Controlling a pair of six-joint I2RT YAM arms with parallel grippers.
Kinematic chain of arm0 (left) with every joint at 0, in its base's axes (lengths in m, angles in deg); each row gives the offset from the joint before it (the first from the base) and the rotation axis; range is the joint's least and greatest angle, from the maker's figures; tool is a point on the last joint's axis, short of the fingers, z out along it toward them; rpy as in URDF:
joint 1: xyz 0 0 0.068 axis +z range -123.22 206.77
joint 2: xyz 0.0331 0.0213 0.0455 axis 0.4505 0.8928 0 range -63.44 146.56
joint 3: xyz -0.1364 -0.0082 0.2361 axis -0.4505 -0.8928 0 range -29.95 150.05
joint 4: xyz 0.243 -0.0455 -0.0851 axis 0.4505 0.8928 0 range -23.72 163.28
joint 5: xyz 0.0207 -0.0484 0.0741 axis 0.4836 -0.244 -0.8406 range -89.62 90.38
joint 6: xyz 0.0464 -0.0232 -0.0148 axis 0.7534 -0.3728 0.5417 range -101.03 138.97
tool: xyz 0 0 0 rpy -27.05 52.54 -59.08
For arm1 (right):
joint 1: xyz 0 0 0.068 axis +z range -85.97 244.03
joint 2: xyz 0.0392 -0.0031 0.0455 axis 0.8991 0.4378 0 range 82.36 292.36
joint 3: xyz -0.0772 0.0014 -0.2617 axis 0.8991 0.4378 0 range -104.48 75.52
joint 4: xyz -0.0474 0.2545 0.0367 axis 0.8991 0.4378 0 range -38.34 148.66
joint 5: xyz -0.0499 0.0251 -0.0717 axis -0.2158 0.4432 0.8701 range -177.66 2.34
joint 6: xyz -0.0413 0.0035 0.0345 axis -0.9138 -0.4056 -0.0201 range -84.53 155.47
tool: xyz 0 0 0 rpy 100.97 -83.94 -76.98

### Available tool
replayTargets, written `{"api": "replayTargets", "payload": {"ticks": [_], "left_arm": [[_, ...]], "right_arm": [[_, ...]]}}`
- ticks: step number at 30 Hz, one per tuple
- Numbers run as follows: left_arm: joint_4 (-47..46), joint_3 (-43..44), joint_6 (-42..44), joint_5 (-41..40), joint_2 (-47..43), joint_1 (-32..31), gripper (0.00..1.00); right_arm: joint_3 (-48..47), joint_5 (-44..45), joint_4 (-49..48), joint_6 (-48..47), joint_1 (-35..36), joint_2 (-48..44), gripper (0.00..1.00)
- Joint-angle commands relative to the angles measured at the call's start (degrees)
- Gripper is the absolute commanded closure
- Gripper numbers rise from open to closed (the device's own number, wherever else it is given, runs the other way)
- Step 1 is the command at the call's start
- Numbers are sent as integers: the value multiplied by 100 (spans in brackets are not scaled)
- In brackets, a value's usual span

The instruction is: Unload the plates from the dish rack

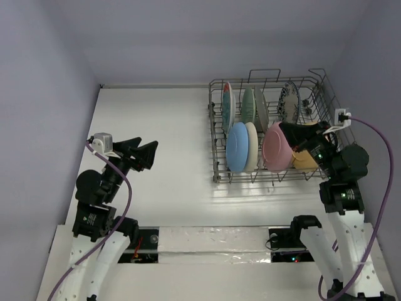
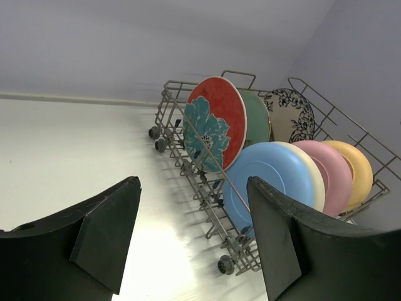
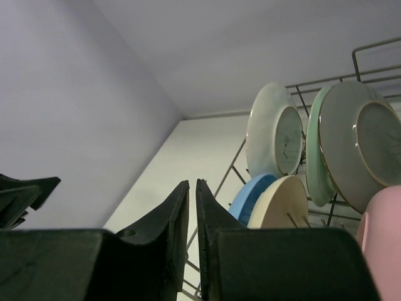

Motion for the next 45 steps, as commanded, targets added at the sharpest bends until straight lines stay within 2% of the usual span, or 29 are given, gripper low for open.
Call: {"api": "replayTargets", "payload": {"ticks": [1,2,3,4,6,7,10,13,14,15,16,17,22,24,25,26,28,29,31,35,39,45], "left_arm": [[-146,-1,86,19,10,0,34],[-137,8,95,-24,-7,0,34],[-111,8,95,-34,-42,0,35],[-110,-1,104,-51,-51,0,35],[-110,-1,113,-122,-69,0,40],[-110,-1,104,-130,-60,0,45],[-128,-27,86,-131,-51,0,53],[-146,-18,113,-130,-43,0,77],[-128,-10,104,-209,-34,0,96],[-111,8,78,-288,-25,0,100],[-110,8,69,-350,-34,0,100],[-110,8,60,-428,-34,0,100],[-67,8,34,-517,27,0,100],[30,26,34,-552,63,0,98],[48,26,42,-552,63,0,95],[48,26,51,-544,80,0,89],[57,17,51,-517,54,0,84],[48,17,43,-526,54,0,79],[56,17,51,-535,36,0,76],[57,17,60,-491,28,0,71],[22,8,60,-429,19,0,68],[30,8,51,-473,1,0,65]], "right_arm": [[-275,51,16,-242,517,397,84],[-328,218,312,-331,764,538,82],[-520,776,454,-453,1063,670,79],[-644,1165,604,-689,1762,932,78],[-881,2330,1000,-884,2329,1154,76],[-1082,2529,1105,-990,2488,1259,72],[-1234,2558,1317,-1026,2638,1550,58],[-1339,2654,1554,-1139,2701,1682,45],[-1392,2706,1720,-1175,2701,1700,45],[-1427,2715,1826,-1219,2753,1778,50],[-1453,2933,1940,-1280,2753,1822,89],[-1471,2979,2080,-1298,2753,1858,100],[-1480,2926,2117,-1334,2753,2226,99],[-1498,2979,2065,-1316,2753,2332,86],[-1515,2962,2021,-1316,2806,2367,75],[-1533,2970,1994,-1316,2806,2472,69],[-1585,2970,1985,-1351,2806,2587,56],[-1603,2997,2011,-1351,2806,2648,54],[-1577,3067,2003,-1351,2806,2798,49],[-1375,3173,1845,-1290,2806,2904,48],[-1252,2839,1687,-1211,2806,3149,49],[-1216,2487,1387,-1043,2806,2983,66]]}}
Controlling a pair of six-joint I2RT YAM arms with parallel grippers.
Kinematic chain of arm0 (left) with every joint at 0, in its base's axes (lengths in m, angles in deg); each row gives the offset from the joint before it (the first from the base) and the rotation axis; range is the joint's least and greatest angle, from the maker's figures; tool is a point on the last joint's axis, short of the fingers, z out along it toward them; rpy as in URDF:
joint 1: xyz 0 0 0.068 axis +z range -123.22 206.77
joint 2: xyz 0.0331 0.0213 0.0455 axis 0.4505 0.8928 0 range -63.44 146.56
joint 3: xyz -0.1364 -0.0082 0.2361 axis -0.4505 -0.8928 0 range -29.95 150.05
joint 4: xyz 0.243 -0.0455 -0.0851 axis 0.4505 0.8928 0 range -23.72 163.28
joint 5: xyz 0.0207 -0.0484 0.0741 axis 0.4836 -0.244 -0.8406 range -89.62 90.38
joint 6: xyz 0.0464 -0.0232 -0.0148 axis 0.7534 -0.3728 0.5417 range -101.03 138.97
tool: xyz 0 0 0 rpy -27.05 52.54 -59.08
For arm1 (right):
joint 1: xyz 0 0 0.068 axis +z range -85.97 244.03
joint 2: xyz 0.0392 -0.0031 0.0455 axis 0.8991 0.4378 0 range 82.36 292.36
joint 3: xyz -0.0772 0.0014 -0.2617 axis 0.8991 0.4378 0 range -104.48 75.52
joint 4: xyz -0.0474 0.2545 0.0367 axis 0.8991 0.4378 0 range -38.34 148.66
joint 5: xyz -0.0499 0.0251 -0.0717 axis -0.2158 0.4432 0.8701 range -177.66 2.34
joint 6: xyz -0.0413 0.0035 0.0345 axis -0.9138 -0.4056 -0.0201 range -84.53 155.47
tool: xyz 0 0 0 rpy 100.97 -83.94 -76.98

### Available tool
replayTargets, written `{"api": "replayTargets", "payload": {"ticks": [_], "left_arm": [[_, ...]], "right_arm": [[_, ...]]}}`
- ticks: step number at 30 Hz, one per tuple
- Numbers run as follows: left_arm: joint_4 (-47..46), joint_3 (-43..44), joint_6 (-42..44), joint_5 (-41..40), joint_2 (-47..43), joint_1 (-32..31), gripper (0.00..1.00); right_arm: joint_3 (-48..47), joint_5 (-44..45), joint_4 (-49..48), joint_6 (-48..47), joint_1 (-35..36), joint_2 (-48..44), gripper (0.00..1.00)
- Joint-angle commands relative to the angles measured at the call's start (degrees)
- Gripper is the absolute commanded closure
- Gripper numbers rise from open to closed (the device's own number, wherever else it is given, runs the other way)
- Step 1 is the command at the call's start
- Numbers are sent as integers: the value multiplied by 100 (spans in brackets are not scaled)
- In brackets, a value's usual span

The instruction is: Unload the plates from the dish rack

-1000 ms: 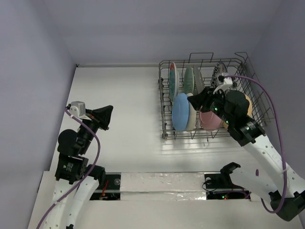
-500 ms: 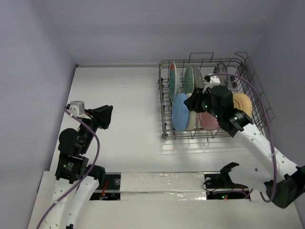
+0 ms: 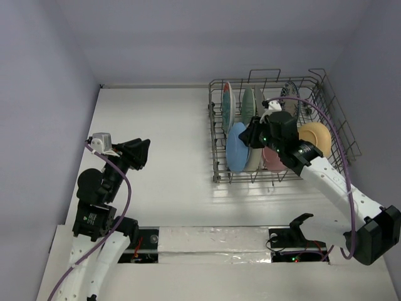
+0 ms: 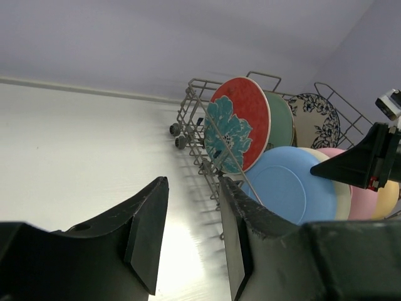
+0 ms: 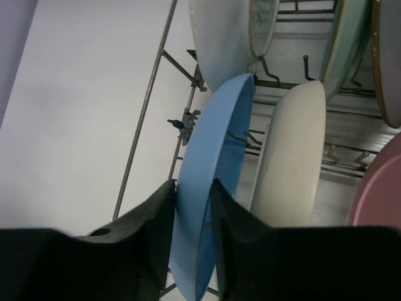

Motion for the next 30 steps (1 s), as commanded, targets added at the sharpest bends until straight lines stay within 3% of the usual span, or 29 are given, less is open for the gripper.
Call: {"api": "replayTargets", "payload": {"ticks": [1,4,15,20,30], "left_arm": [[-208,10,14,34,-16,0,65],[-191,10,14,34,-51,0,64],[-182,2,14,25,-113,0,53],[-173,2,5,-36,-113,-53,52],[-94,28,5,-308,-122,-53,52]], "right_arm": [[-169,-260,-433,121,63,-184,78],[-231,-304,-485,218,63,-272,100],[-933,-339,-539,456,63,-878,100],[-1399,-830,-564,421,63,-1098,100],[-2146,-1456,-846,315,466,-493,100]]}}
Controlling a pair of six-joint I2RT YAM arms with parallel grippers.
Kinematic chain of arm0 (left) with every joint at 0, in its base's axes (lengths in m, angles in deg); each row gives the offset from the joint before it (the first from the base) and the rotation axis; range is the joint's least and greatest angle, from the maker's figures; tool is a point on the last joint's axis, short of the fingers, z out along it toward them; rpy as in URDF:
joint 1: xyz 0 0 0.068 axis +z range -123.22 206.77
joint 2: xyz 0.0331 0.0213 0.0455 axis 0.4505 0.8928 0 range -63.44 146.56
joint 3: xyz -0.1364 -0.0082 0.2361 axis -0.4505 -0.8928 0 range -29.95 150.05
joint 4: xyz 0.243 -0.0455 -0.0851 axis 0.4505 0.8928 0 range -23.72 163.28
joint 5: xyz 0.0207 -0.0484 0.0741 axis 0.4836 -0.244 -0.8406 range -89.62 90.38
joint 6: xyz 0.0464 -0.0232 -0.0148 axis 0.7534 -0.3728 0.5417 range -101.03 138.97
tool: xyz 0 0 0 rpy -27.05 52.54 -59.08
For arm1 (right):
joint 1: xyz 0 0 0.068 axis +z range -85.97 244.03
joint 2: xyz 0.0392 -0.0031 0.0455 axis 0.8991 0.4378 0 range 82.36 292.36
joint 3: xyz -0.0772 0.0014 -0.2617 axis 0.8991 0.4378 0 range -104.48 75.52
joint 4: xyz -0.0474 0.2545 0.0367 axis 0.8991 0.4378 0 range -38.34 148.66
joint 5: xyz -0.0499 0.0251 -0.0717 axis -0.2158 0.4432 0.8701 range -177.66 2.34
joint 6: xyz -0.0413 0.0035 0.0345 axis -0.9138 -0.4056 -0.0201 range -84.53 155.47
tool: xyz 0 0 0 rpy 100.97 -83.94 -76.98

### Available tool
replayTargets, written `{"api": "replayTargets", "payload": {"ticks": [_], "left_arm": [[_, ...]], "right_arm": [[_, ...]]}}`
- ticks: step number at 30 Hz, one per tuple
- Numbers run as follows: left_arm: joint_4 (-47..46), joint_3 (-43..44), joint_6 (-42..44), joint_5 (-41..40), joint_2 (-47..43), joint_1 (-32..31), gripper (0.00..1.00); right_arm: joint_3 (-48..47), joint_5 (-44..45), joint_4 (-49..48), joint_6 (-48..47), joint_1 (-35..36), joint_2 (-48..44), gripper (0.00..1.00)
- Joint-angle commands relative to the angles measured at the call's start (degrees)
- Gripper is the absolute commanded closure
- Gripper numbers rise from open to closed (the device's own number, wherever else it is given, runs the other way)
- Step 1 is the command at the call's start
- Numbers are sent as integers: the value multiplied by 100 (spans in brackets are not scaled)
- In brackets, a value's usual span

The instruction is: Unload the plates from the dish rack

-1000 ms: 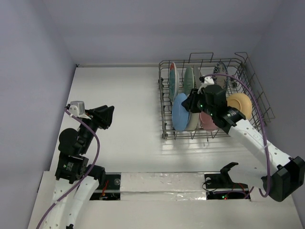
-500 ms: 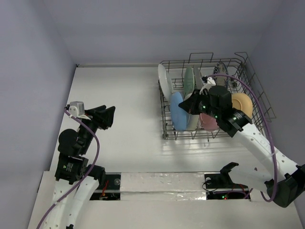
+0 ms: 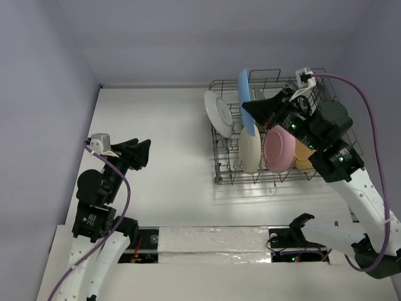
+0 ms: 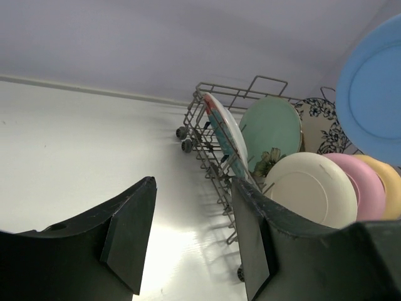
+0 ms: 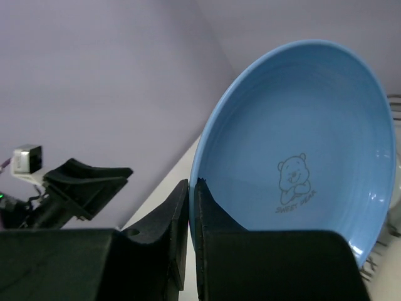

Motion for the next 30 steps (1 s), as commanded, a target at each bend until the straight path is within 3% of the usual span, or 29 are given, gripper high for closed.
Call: {"api": "replayTargets", "payload": {"ticks": [1,6,10,15,19,22,27,30], "left_arm": [[-116,47,-3,-258,-65,-26,52],[16,109,-3,-609,-74,-26,52],[244,223,23,-1409,-135,-26,52],[570,346,-3,-2464,-293,132,52],[561,355,-3,-2483,-259,184,52],[518,329,-30,-2307,-223,184,50],[526,320,-39,-2140,-197,184,50],[509,311,-39,-2087,-188,184,50]], "right_arm": [[-422,-232,-352,-266,503,487,100],[-836,-11,-325,-460,1348,1208,100],[-1179,111,-308,-653,2165,1937,100],[-786,717,-334,-1049,2817,2738,100],[173,744,-1081,-1057,3124,3221,100],[271,1575,-1038,-1163,3476,3844,100],[270,1842,-1047,-1198,3784,4531,100],[262,2010,-968,-1093,3942,4742,88]]}}
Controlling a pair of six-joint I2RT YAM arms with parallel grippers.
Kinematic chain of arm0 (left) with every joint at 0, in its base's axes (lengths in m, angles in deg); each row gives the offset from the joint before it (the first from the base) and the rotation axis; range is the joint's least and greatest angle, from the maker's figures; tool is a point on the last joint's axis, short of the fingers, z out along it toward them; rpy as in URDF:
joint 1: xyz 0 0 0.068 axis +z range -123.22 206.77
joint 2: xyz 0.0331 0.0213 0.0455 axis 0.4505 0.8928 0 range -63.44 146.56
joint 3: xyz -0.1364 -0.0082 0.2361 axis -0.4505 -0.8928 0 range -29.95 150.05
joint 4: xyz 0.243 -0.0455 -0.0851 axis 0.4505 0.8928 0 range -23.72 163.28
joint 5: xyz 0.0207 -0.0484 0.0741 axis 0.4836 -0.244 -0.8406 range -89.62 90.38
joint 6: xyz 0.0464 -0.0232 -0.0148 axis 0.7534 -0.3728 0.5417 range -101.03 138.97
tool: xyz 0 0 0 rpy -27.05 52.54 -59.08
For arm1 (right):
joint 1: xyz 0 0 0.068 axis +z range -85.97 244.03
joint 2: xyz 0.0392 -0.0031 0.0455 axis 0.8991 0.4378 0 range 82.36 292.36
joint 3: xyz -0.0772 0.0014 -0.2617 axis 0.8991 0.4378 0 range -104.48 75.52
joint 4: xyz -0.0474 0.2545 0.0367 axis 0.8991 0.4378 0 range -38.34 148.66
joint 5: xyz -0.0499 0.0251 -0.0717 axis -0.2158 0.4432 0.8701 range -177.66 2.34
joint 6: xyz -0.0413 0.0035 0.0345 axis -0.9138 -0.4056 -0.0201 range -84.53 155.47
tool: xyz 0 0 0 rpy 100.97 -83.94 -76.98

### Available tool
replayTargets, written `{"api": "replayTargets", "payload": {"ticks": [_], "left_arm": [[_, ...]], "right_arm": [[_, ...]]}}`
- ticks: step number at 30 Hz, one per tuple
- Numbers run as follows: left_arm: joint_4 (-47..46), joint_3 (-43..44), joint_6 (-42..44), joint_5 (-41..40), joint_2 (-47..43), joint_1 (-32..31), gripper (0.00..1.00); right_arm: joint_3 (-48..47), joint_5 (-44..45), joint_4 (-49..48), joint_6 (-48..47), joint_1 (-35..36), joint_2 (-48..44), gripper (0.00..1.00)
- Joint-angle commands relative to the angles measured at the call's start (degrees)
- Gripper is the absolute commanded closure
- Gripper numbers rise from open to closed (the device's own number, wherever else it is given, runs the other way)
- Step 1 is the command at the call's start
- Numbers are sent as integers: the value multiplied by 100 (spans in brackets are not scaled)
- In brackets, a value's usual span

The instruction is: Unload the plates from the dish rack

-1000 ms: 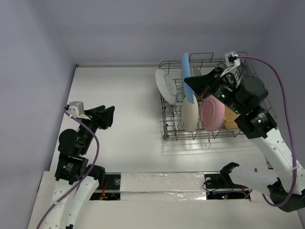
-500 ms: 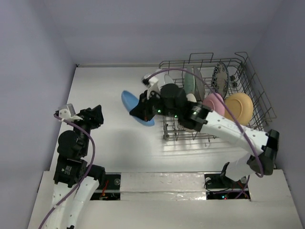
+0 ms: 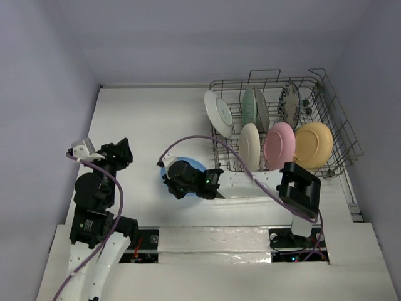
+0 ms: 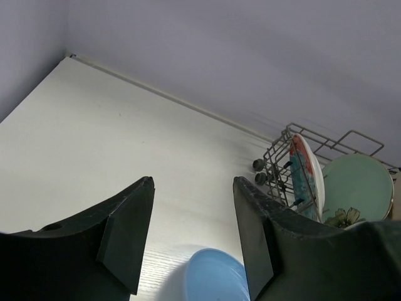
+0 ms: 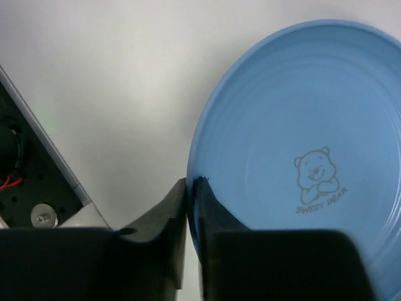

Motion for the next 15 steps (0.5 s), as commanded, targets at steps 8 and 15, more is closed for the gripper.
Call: {"api": "replayTargets", "payload": {"ticks": [8,15], "left_arm": [[-207,165,-4,292,94,21,50],[-259,139,-12,467,138,21,50]], "right_arm": [[44,511,26,316,172,-448,42],[280,1864,475,368,-134,-2371,88]]}}
